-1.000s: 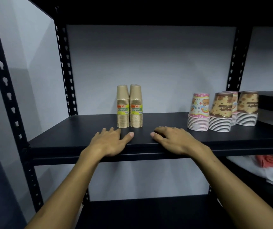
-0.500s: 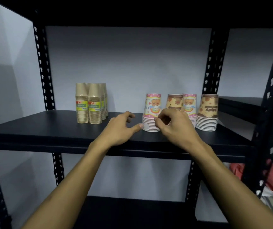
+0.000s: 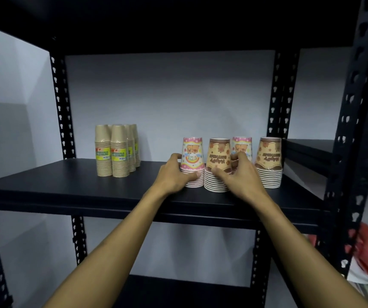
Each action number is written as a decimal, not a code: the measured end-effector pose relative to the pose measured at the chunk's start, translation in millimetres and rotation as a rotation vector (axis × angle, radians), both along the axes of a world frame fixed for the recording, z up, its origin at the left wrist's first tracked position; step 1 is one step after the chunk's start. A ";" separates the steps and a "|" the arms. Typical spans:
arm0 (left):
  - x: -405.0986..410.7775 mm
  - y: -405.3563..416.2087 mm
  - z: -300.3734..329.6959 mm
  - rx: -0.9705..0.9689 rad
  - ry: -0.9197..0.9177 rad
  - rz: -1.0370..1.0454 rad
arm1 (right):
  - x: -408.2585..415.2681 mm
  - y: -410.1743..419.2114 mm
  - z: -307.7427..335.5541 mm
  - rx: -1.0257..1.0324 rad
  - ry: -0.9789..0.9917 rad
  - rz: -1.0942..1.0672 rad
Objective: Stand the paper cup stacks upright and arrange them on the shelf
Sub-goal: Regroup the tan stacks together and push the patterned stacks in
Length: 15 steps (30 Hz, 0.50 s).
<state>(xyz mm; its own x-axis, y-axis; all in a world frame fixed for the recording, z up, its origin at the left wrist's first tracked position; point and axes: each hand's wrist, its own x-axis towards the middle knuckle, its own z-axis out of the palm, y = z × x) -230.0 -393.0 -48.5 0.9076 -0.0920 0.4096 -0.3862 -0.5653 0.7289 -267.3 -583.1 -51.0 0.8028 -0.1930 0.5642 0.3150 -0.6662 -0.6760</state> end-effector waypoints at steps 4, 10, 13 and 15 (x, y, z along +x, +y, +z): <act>6.0 8.1 -0.5 0.021 -0.028 0.000 | 4.6 3.0 0.3 -0.013 0.022 0.027; 20.7 40.4 -5.4 0.048 -0.056 0.025 | 20.1 32.9 4.7 -0.107 0.020 0.060; 32.8 60.3 -4.6 0.060 -0.053 0.054 | 35.4 52.1 7.7 -0.121 0.037 0.072; 44.4 70.5 -2.2 0.104 -0.048 0.075 | 48.1 62.6 10.8 -0.140 0.076 0.080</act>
<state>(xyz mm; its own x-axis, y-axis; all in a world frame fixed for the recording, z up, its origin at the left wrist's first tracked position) -185.6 -322.5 -50.7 0.8930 -0.0693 0.4447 -0.3734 -0.6654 0.6464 -219.2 -520.5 -40.2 0.8537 -0.0501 0.5183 0.3226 -0.7304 -0.6020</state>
